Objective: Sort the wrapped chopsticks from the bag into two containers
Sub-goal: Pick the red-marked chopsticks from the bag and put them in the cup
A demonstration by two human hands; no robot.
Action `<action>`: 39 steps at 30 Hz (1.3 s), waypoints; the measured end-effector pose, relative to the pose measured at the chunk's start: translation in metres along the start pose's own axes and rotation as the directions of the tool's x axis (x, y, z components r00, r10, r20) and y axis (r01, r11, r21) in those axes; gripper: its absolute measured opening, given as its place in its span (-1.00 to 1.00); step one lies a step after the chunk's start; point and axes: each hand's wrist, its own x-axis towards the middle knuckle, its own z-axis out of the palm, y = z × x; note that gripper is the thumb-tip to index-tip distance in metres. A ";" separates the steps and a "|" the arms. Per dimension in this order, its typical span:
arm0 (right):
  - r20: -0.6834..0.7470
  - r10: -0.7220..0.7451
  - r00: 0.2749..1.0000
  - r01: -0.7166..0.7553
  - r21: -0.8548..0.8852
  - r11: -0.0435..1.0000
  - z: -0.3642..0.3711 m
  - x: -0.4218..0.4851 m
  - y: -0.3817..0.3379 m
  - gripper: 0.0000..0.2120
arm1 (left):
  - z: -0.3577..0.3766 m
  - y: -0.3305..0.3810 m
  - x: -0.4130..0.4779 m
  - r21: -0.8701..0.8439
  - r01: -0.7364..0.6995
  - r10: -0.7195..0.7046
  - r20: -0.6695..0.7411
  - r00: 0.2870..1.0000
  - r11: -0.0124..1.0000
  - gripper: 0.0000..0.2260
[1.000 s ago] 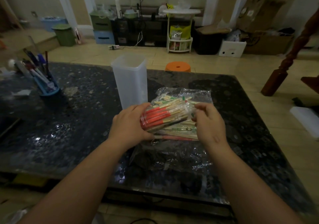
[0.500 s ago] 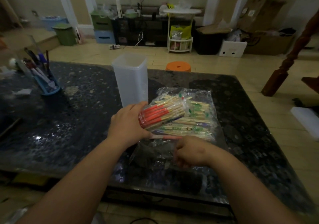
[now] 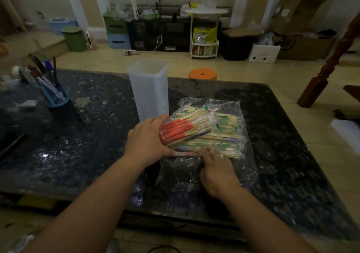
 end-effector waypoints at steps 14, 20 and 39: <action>-0.113 0.038 0.993 -0.047 -0.076 0.996 0.004 0.005 0.007 -0.51 | 0.003 0.000 0.001 -0.003 0.005 -0.005 0.002 1.000 1.000 -0.07; -0.117 0.021 0.993 -0.035 -0.118 0.992 0.004 0.007 0.005 -0.58 | 0.001 0.002 0.000 -0.001 0.003 -0.003 0.010 1.000 1.000 -0.05; -0.014 -0.144 0.989 0.138 -0.223 0.965 -0.024 -0.010 -0.012 -0.63 | 0.002 0.001 0.000 0.005 -0.003 0.003 0.014 1.000 1.000 -0.05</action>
